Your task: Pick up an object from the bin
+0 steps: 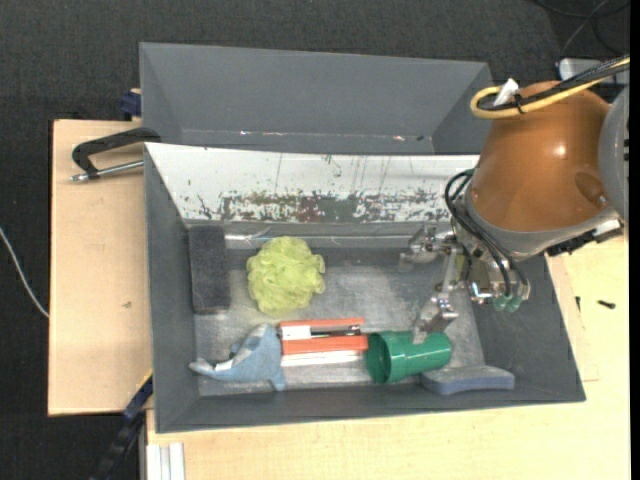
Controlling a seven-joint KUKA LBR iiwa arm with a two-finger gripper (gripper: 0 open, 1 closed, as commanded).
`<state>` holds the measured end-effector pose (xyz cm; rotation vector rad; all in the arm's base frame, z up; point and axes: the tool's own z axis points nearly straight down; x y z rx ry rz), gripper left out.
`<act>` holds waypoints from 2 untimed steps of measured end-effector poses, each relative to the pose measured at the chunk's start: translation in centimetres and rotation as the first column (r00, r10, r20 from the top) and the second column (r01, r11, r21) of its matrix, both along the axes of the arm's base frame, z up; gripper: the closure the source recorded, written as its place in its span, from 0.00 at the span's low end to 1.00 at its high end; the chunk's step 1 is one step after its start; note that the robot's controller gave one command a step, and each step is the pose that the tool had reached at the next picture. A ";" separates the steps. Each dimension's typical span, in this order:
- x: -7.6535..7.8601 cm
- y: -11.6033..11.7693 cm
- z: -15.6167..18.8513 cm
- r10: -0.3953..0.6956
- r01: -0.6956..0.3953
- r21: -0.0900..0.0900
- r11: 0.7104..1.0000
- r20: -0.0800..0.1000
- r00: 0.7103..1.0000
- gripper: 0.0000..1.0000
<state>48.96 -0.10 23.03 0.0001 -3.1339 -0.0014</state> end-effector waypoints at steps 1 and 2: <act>0.2 0.0 0.4 0.000 0.000 0.000 1.000 0.009 1.000 0.00; 0.4 -0.4 -4.8 0.071 -0.071 -0.001 0.997 0.014 0.997 0.00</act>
Offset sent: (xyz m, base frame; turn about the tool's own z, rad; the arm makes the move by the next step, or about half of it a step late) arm 0.0046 -0.0142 -0.1603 -0.2153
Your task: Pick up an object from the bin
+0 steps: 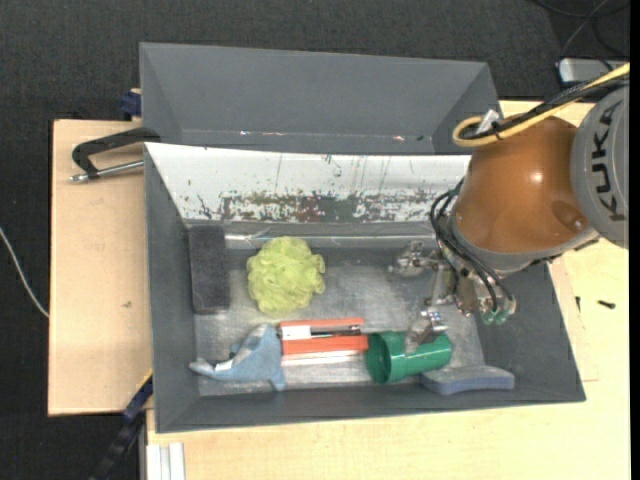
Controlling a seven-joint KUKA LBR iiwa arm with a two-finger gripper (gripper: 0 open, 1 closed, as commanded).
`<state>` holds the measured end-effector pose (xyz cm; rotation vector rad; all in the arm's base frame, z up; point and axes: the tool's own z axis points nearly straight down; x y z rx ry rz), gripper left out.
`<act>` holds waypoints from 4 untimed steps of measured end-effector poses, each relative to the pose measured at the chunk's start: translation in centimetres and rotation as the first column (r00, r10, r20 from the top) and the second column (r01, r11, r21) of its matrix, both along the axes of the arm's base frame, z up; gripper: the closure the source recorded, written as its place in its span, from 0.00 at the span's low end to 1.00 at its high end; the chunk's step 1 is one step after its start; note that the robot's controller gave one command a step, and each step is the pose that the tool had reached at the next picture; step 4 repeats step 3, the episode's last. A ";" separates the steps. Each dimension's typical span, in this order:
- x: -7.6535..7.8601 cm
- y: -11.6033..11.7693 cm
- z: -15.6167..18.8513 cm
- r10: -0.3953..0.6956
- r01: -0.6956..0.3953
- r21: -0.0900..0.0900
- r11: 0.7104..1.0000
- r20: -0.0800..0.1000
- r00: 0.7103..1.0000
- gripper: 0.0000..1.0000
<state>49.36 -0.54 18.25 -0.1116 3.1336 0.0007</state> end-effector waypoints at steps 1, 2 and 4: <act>0.3 -0.5 -10.3 0.146 -0.146 0.003 0.989 0.007 0.989 1.00; 0.3 -0.5 -10.3 0.146 -0.146 0.003 0.989 0.007 0.989 1.00; 4.4 -3.1 9.8 0.307 -0.307 -0.001 0.952 -0.002 0.952 1.00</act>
Offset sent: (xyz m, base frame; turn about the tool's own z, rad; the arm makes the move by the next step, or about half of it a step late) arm 0.0000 0.0000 0.0000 0.0000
